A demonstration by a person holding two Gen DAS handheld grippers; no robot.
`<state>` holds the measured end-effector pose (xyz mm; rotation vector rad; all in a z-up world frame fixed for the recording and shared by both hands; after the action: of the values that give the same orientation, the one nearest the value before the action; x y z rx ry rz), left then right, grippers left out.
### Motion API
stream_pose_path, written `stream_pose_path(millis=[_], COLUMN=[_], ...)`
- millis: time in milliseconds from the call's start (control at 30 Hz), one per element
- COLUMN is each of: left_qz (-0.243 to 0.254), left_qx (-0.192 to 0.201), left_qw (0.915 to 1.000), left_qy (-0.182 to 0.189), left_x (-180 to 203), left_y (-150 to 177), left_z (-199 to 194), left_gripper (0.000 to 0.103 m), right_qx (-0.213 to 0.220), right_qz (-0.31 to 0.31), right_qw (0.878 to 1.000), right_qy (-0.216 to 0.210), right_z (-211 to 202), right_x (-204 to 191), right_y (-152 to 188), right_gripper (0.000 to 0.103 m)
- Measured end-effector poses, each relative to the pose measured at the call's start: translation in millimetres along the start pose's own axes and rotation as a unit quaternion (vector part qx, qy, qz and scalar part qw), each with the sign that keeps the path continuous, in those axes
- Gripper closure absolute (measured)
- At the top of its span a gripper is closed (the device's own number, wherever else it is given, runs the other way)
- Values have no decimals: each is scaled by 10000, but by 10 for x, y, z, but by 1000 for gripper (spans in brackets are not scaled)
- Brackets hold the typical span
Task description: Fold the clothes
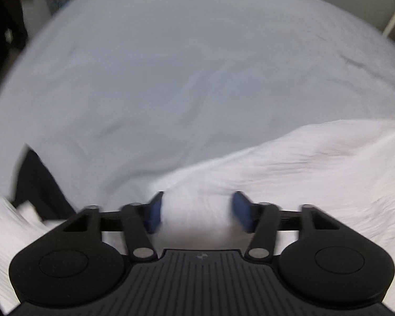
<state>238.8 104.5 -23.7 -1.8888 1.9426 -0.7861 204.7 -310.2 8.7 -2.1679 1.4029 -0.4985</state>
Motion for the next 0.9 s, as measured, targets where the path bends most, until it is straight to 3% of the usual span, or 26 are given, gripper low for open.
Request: stream_pose_path(millis=[133,267,333,400,467,567,633,767,900], left_qz=[-157,-58,55,75,398,883,1340,2176,2740], left_qx=[289,1345,1836,2409,2817,2803,2576,1840,1057], left_qw=[9994,9909,9830,9699,9565,9501,9479,9413,9253], left_qy=[-65,-1,83,344,643,1050,1314,1812,2397], left_x=[-25,113,224,370,592,827,1002,1316,1652], left_y=[-82,-372,-504,-627,-659,-579,-415,176,802], left_z=[-104,-452,-660,-944,-1215,-1417,-1532,-1547,-1401], left_gripper=[94,94,94,94,94,94,94,94,94], right_qx=[-29,2,90,132,150,172,189,168,127], right_qz=[-62,-34,26,13,-48,-47,-10,179,345], right_qw=[10000,9999,9998,9997,9995,9993,9992,9989,9985], right_qy=[-1,156,170,201,256,319,353,403,398], right_z=[114,144,86,39,-30,-118,-164,-223,-256], right_x=[-29,-41,-31,-29,-22,9,37,109,128], right_y=[-6,-15,-22,-11,11,41,57,113,158], right_gripper=[76,76,76,76,76,76,76,76,76])
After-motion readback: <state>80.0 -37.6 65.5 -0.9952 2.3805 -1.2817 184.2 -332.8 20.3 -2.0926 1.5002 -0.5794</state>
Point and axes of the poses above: each gripper's, at about its wrist camera, not at the fingertips, and z roughly the way its jaws point, x to its right, y to its underside, the point moved 2 cm from there along z, roughly the way its jaws point, and after that the axes turned 14 degrees about x, right-handed, at the moved point
